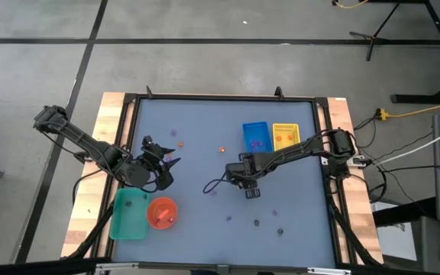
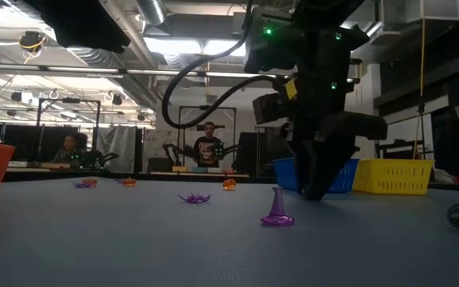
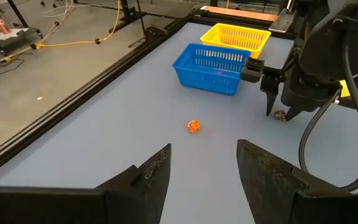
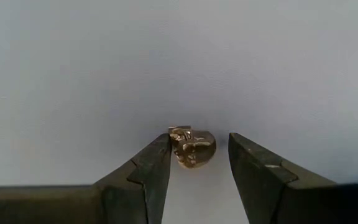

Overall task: Sort Halloween decoration
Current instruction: Put the brown skull toy into the green bin

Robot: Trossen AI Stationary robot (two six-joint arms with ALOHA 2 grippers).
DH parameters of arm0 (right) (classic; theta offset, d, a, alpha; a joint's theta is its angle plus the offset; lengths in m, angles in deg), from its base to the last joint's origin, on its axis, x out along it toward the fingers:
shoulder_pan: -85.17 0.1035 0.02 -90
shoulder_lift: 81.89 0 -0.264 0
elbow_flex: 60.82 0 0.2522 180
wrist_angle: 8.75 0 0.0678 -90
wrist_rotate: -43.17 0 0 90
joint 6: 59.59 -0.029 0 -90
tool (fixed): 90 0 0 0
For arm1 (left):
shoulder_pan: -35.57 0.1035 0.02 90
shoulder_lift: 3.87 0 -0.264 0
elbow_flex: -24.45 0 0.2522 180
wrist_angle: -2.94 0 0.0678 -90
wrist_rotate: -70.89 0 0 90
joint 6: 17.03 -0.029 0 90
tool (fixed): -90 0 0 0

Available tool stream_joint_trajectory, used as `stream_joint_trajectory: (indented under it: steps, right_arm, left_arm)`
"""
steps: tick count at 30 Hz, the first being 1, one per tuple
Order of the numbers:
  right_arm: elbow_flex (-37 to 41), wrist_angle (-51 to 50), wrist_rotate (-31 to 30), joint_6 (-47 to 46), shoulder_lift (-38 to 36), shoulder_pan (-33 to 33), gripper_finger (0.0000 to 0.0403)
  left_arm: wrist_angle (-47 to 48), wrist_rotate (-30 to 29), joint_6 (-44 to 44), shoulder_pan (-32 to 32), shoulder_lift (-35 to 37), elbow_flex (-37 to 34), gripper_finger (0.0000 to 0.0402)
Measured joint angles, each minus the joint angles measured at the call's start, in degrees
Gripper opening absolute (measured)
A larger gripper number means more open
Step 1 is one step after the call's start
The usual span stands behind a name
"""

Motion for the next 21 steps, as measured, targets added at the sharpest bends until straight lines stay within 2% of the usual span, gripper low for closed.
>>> stream_joint_trajectory:
  steps: [5, 14, 17, 21]
  right_arm:
    - [0.0, 0.0, 0.2, 0.0, 0.0, 0.0, 0.0153]
    - [0.0, 0.1, 0.5, 0.0, 0.0, 0.0, 0.0073]
    - [0.1, 0.4, 0.4, 0.0, 0.0, 0.0, 0.0075]
    - [-0.1, 0.5, 0.4, 0.0, 0.1, 0.0, 0.0100]
  left_arm:
    - [0.0, 0.0, 0.0, 0.0, 0.0, 0.0, 0.0167]
    - [0.0, 0.0, 0.0, 0.0, 0.0, 0.0, 0.0167]
    - [0.0, 0.0, 0.0, 0.0, 0.0, 0.0, 0.0167]
    - [0.0, 0.0, 0.0, 0.0, 0.0, 0.0, 0.0167]
